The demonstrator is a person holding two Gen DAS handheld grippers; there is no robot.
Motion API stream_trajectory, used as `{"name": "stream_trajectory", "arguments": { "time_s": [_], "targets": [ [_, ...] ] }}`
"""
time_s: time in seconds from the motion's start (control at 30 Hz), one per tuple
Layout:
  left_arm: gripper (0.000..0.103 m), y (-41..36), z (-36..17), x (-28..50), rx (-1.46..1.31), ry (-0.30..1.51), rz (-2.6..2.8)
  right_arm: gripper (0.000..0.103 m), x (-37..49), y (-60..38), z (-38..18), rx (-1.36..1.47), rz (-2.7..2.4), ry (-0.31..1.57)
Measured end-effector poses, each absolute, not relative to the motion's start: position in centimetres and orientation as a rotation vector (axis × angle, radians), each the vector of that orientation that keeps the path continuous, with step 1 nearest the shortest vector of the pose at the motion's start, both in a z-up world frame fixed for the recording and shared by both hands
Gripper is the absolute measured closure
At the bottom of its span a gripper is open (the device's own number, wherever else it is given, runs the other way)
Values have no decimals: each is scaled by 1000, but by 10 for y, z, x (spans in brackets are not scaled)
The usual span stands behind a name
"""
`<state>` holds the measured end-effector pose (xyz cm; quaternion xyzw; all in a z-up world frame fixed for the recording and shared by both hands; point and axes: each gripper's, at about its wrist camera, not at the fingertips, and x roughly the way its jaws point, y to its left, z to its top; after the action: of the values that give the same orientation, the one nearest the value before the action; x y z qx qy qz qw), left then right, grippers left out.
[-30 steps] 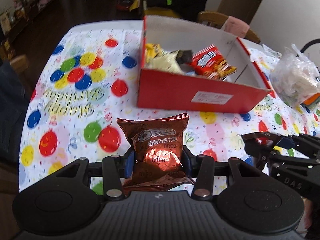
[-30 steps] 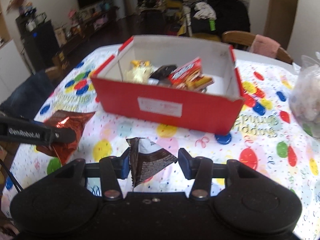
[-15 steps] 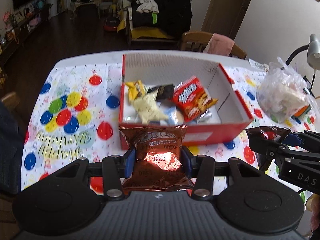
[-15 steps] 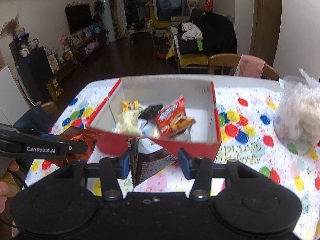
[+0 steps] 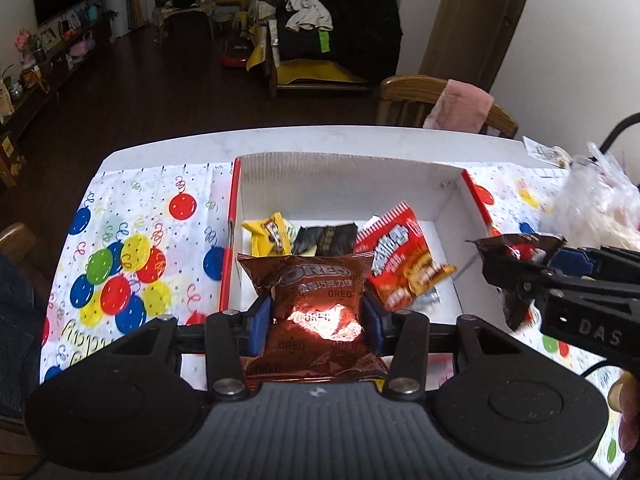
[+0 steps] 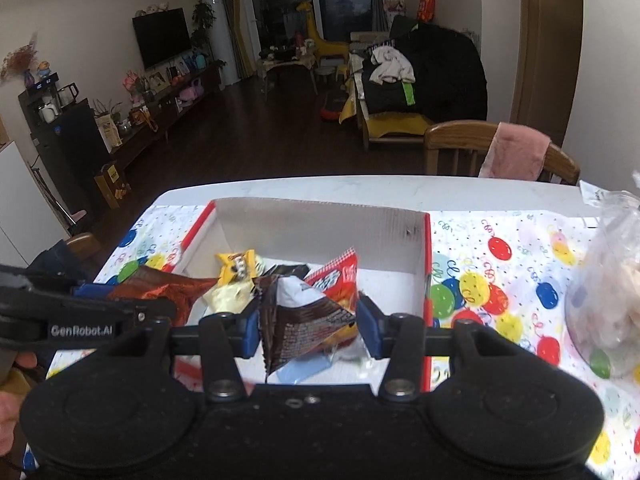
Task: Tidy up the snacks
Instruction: 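Carry the Oreo bag and chocolate piece over the red box, then open both grippers to drop the Oreo bag and chocolate in the box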
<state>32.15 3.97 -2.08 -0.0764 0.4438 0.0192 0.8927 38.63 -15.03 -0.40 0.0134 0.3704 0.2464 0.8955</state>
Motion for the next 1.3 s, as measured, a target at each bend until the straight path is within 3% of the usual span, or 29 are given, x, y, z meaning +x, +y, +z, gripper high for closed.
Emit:
{"name": "stream_trajectory", "arguments": {
  "time_s": [0.5,1.07,1.3],
  "targets": [
    [57,45,-50,410,-120,1042,124,56,483,-103,-46,-130,548,861],
    [56,46,-77,433,-90,1125,150,55,511,-83,-75,-176,546,944],
    [47,50,-77,430,-118,1120,151,49,508,-90,-76,-141,552,959]
  ]
}}
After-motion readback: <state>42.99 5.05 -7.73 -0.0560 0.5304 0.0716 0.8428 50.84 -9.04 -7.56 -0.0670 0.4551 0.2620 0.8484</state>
